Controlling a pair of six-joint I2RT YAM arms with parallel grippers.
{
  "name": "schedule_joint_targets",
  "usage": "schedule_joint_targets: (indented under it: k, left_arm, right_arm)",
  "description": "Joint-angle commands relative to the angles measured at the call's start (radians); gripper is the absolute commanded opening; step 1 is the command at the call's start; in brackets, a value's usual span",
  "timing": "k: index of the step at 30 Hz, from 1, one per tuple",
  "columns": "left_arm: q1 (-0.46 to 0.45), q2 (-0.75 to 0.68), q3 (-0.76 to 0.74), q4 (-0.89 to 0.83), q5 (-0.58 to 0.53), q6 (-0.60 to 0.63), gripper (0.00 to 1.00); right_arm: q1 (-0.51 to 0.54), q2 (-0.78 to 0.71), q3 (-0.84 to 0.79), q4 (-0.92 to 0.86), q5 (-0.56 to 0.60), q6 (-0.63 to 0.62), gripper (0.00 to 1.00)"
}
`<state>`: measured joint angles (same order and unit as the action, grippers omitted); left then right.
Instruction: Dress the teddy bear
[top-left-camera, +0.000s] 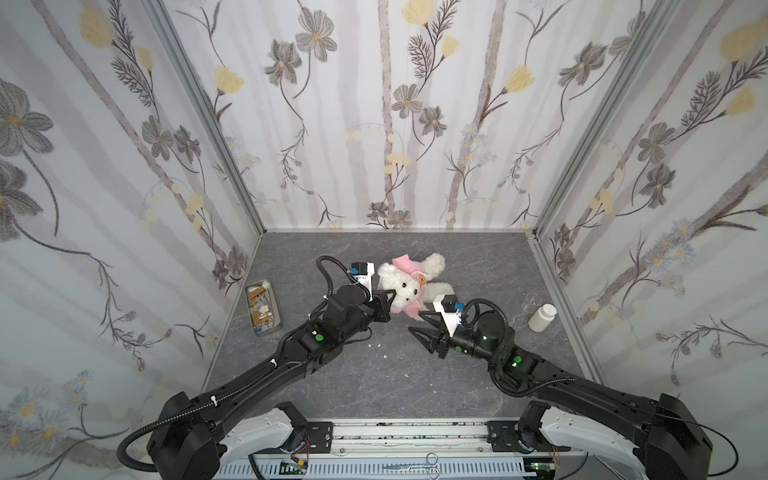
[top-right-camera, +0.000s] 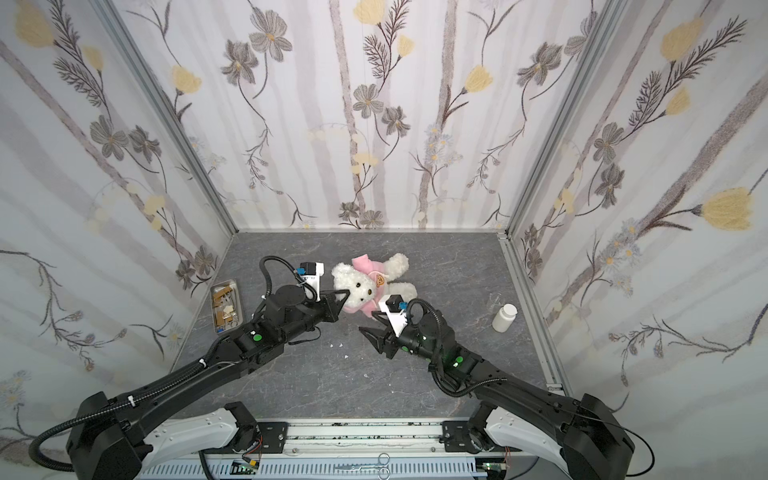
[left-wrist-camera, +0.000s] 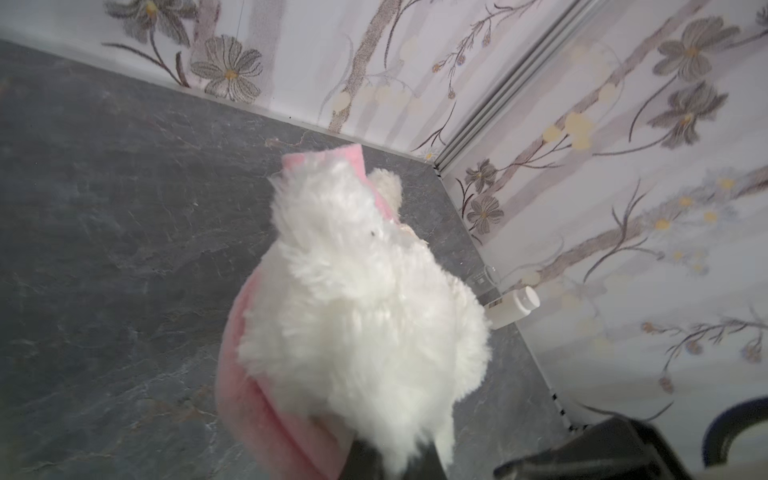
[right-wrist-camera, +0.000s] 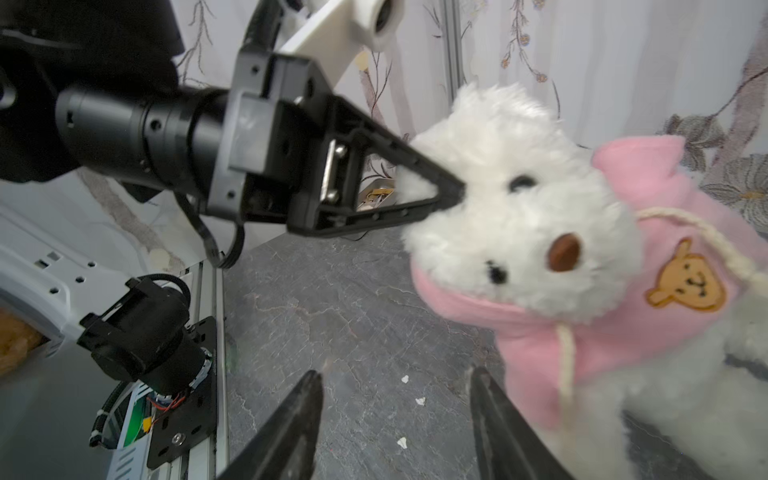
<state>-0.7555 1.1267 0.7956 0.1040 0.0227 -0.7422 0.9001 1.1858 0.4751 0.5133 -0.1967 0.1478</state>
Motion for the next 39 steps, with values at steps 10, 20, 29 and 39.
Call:
schedule_joint_targets:
  k: [10, 20, 29, 39]
  left_arm:
    - [-0.001, 0.079, 0.083, -0.038, 0.094, -0.394, 0.00]
    - [-0.003, 0.088, 0.101, -0.041, 0.117, -0.420, 0.00]
    - [0.047, 0.043, 0.092, -0.034, 0.087, -0.550, 0.00]
    - [0.123, 0.040, 0.086, 0.021, 0.138, -0.626, 0.00]
  right_arm:
    - [0.080, 0.110, 0.031, 0.133, 0.330, -0.276, 0.59]
    - [0.080, 0.212, 0.064, 0.118, 0.365, -0.321, 0.44]
    - [0.088, 0.224, -0.030, 0.140, 0.374, -0.256, 0.08]
    - [0.120, 0.216, -0.085, 0.101, 0.374, -0.177, 0.02]
